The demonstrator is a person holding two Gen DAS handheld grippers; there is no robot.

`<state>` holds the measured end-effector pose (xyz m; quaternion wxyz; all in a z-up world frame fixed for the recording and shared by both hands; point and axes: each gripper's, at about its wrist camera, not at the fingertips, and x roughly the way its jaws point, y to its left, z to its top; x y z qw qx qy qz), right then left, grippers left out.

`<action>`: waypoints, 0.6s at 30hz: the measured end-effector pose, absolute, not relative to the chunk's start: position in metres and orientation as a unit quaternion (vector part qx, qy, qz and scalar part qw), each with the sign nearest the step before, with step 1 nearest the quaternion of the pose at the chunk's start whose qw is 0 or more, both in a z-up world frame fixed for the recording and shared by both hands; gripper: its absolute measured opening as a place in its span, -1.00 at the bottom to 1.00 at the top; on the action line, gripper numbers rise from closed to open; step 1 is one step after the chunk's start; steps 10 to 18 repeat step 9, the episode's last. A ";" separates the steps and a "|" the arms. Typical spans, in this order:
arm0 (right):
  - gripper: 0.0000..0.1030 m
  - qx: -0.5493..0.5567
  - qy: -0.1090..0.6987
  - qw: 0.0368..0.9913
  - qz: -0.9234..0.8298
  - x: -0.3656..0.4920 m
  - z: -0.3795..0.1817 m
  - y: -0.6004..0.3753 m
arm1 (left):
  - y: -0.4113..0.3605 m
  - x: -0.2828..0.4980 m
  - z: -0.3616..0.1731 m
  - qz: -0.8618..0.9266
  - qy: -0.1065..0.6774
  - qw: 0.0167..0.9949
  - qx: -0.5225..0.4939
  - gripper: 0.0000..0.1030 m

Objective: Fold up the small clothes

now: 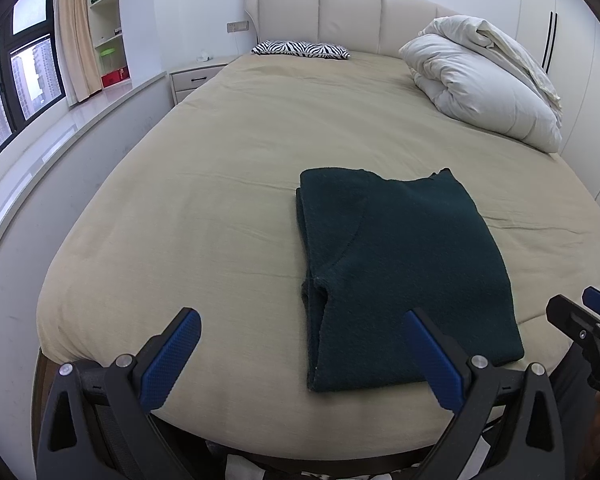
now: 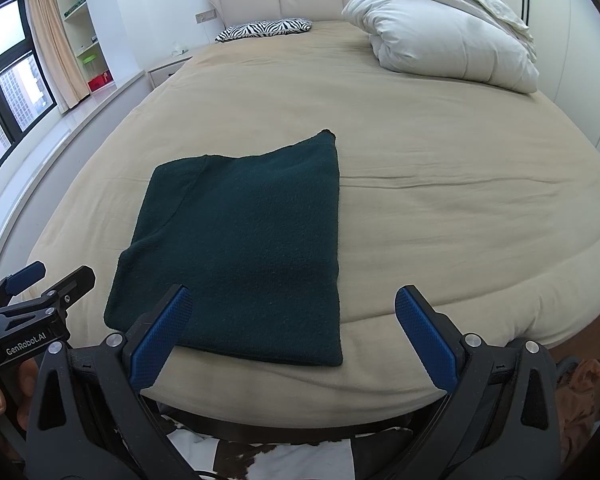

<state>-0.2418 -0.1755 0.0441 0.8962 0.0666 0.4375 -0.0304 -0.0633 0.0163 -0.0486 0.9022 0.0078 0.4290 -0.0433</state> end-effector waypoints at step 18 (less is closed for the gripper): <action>1.00 0.067 0.439 0.895 -0.028 -0.241 0.044 -0.176 | 0.018 -0.061 -0.050 -0.043 0.432 0.901 0.010 1.00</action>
